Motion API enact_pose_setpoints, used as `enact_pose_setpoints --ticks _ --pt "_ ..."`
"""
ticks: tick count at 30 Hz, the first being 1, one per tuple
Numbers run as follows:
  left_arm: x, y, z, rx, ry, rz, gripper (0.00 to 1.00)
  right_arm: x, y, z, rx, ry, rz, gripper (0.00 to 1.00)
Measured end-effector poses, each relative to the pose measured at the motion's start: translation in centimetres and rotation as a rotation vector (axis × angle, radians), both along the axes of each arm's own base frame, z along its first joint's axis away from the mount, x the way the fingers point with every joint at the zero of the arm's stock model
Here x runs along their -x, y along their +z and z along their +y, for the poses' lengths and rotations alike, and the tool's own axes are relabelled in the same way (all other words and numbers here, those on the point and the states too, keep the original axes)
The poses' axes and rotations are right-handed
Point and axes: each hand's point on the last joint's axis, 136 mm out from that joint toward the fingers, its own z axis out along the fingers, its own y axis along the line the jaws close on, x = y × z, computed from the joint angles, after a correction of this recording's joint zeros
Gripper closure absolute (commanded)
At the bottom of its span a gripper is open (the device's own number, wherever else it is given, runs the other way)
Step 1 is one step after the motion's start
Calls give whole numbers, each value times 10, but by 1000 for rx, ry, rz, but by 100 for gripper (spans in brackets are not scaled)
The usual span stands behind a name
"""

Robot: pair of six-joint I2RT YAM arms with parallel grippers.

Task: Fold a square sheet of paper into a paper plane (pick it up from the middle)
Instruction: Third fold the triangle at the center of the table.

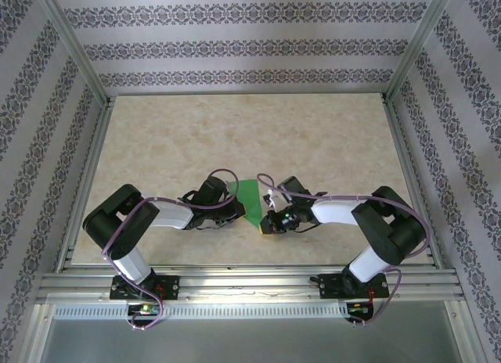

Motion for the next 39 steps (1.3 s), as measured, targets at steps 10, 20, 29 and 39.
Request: enact_pose_setpoints --ticks 10,20,29,39 --pt "0 0 0 0 -1 -1 100 -5 38 4 -61 -4 -62 92" --pt "0 0 0 0 -1 -1 100 -41 30 33 -71 -35 -24 92" --pt "-1 1 0 0 0 -2 100 -39 0 30 -7 -49 44 100" --pt "-6 1 11 -11 23 10 97 -40 -1 31 -21 -33 20 100"
